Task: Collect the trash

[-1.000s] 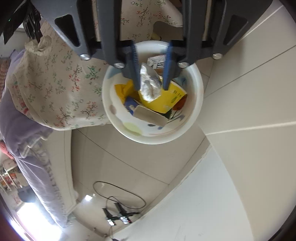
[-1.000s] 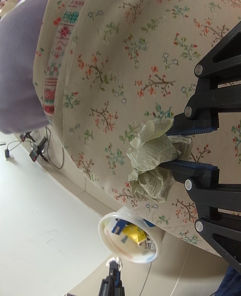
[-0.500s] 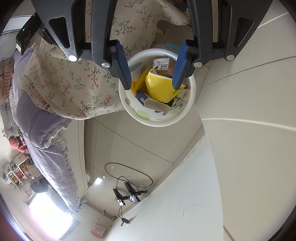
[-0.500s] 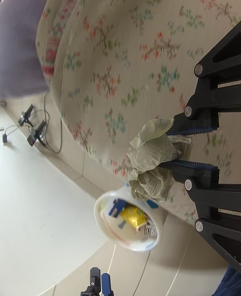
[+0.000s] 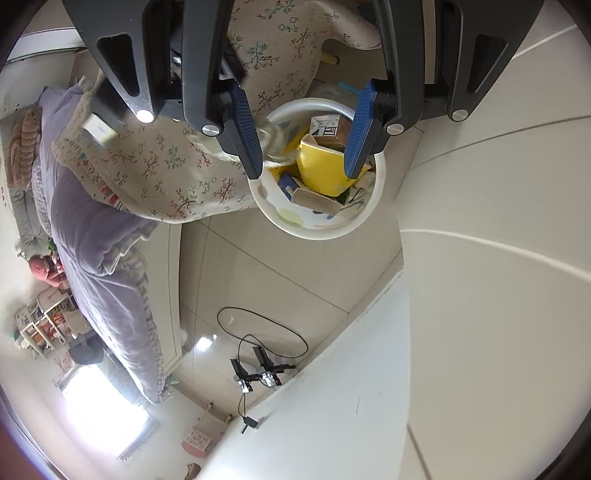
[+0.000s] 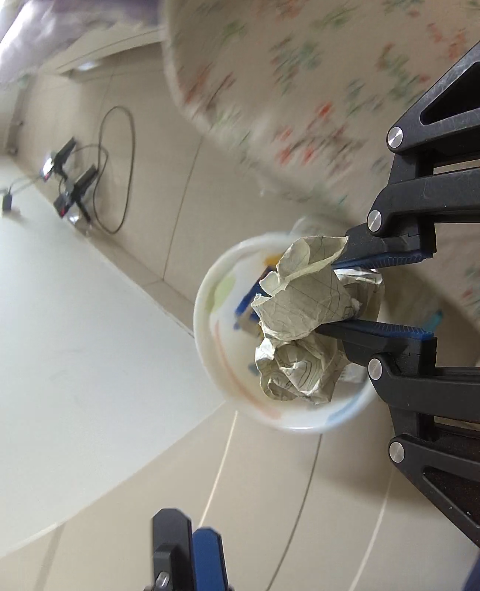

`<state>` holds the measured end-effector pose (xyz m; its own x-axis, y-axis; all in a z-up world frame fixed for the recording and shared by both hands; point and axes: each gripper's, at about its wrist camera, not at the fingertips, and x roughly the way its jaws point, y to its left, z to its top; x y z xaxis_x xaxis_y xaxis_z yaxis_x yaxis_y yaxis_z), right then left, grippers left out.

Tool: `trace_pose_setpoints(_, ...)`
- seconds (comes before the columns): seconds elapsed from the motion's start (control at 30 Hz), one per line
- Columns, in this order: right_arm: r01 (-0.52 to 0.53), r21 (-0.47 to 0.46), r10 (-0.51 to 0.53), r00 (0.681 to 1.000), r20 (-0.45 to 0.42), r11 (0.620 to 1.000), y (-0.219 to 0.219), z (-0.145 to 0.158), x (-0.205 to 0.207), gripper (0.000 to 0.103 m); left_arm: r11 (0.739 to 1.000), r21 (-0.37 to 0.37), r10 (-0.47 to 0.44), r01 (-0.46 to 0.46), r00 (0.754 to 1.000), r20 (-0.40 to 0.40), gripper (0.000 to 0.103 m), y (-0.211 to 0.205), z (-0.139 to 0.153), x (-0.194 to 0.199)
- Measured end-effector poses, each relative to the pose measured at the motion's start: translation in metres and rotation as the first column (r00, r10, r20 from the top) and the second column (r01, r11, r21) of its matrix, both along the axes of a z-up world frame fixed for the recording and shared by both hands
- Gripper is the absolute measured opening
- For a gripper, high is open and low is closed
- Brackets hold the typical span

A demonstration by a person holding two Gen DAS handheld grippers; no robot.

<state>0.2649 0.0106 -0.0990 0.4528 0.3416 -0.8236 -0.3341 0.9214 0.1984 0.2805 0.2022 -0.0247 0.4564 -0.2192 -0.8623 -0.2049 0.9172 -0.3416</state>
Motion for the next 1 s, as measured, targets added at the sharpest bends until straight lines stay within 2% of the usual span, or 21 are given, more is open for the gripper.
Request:
trace_pose_setpoints(0.2,-0.025,-0.114,0.025,1.0,-0.003,0.993,0.062,-0.022,0.031,0.025,0.999,-0.017,0.031,-0.031,0.999,0.021,0.049,0.013,0.007,-0.004)
trace_pose_setpoints(0.27,-0.02,-0.132,0.017,1.0,-0.024,0.991,0.074,-0.034,0.042,0.035,0.999,-0.02,0.041,-0.04,0.999,0.028,0.049,0.017,0.008,-0.005)
trace_pose_setpoints(0.33,-0.043,-0.072,0.039,0.998,-0.055,0.996,0.082,-0.043,0.049,0.058,0.999,-0.02,0.049,-0.049,0.998,0.027,0.049,0.019,0.008,-0.006)
trace_pose_setpoints(0.37,-0.049,-0.047,0.046,0.997,-0.066,0.998,0.085,-0.046,0.05,0.062,0.998,-0.022,0.053,-0.053,0.998,0.025,0.049,0.021,0.007,-0.007)
trace_pose_setpoints(0.43,-0.018,-0.029,0.017,0.998,-0.066,0.999,0.082,-0.048,0.051,0.063,0.998,-0.022,0.055,-0.054,0.998,0.022,0.049,0.023,0.006,-0.007)
trace_pose_setpoints(0.63,0.044,0.049,-0.04,0.996,-0.079,0.998,0.037,-0.04,0.031,0.064,1.0,-0.006,0.024,-0.024,0.999,0.026,0.049,0.012,0.008,-0.009)
trace_pose_setpoints(0.83,0.114,0.135,-0.11,0.993,-0.031,0.984,-0.044,0.003,-0.023,0.065,0.997,0.043,-0.066,0.065,0.997,0.027,0.049,-0.028,0.008,-0.017)
trace_pose_setpoints(1.0,0.137,0.171,-0.144,0.989,0.028,0.976,-0.087,0.037,-0.081,0.066,0.987,0.119,-0.119,0.112,0.991,0.056,0.049,-0.073,0.01,-0.04)
